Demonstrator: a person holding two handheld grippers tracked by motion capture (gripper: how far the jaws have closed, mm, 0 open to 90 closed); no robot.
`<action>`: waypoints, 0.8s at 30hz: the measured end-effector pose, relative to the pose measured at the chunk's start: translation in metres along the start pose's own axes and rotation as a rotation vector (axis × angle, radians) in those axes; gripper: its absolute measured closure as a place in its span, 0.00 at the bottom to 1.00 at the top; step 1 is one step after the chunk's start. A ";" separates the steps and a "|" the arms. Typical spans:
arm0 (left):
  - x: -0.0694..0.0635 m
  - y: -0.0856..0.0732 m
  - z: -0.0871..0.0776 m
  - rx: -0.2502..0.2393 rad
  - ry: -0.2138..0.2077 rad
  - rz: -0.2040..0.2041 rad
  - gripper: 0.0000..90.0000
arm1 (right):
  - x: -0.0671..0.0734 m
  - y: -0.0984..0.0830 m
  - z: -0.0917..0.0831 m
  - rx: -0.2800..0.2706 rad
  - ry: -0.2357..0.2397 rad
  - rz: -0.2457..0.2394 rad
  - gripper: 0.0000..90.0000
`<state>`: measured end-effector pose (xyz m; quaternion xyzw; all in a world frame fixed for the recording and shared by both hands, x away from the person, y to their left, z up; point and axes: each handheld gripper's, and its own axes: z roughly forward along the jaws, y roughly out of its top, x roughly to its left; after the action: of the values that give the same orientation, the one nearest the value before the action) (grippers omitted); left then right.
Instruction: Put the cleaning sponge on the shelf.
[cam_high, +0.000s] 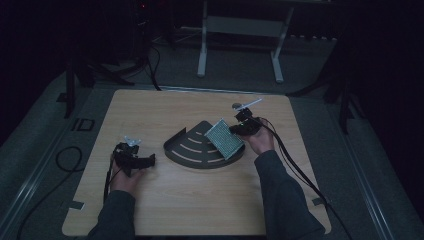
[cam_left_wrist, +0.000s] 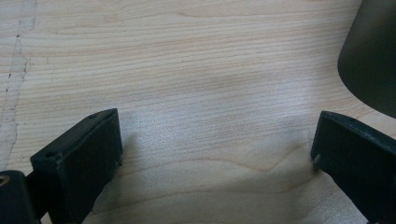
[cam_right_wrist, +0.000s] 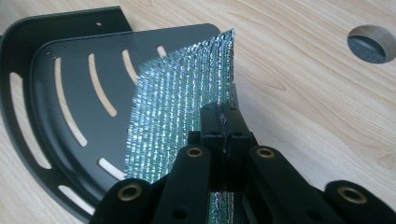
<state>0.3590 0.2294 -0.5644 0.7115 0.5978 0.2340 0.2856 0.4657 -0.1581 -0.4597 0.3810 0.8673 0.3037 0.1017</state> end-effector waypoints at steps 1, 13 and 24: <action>0.000 0.000 0.000 0.000 0.000 -0.001 0.03 | 0.000 0.000 0.000 0.001 -0.002 0.001 1.00; 0.000 0.000 0.000 -0.001 0.000 -0.001 0.03 | -0.003 -0.009 0.012 0.026 0.005 -0.002 1.00; 0.000 0.000 0.000 0.000 0.000 -0.001 0.03 | -0.002 -0.011 0.016 0.046 -0.003 -0.017 0.99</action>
<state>0.3590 0.2293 -0.5644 0.7111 0.5981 0.2340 0.2860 0.4672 -0.1584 -0.4797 0.3765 0.8771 0.2821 0.0966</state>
